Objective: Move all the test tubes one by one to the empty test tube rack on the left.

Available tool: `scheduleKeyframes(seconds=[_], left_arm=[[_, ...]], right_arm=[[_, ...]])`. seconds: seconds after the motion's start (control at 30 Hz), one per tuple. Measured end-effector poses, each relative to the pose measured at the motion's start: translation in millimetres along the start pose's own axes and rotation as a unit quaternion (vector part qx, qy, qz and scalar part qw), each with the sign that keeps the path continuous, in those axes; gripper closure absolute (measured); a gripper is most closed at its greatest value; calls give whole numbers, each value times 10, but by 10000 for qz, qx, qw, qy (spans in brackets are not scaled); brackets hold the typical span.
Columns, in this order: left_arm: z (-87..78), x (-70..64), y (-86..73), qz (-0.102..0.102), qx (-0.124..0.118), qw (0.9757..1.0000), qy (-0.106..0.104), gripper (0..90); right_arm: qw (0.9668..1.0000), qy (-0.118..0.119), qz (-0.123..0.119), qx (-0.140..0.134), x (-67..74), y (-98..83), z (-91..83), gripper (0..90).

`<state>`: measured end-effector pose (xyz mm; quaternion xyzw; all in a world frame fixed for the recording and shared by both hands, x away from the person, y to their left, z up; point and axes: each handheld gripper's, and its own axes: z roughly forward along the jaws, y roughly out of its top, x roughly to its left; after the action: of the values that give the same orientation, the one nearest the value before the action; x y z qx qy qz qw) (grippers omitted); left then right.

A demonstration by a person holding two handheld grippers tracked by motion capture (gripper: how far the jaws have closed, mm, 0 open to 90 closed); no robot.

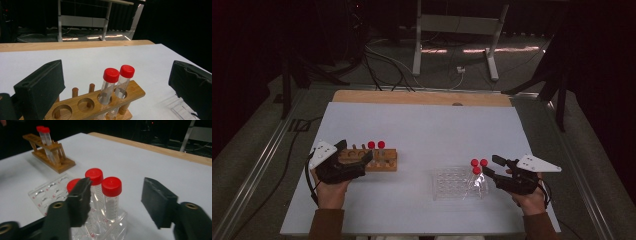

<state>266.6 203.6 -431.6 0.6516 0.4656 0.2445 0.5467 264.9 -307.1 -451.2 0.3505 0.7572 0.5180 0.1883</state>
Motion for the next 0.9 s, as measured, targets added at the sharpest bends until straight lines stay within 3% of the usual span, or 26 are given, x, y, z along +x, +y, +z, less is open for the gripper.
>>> scheduleKeyframes(seconds=[0.17,0.4,0.7,0.9], left_arm=[[-17,4,16,-36,-43,10000,17,10],[-9,1,9,-48,-16,10000,3,10],[8,-24,10,-3,32,10000,-25,10],[18,-31,5,8,65,10000,-45,10]], right_arm=[[9997,-46,-167,180,18,-55,65,590],[9992,18,-170,362,3,-134,175,692],[9987,52,-245,439,23,-157,232,736],[9992,79,-207,324,22,-127,198,738]])
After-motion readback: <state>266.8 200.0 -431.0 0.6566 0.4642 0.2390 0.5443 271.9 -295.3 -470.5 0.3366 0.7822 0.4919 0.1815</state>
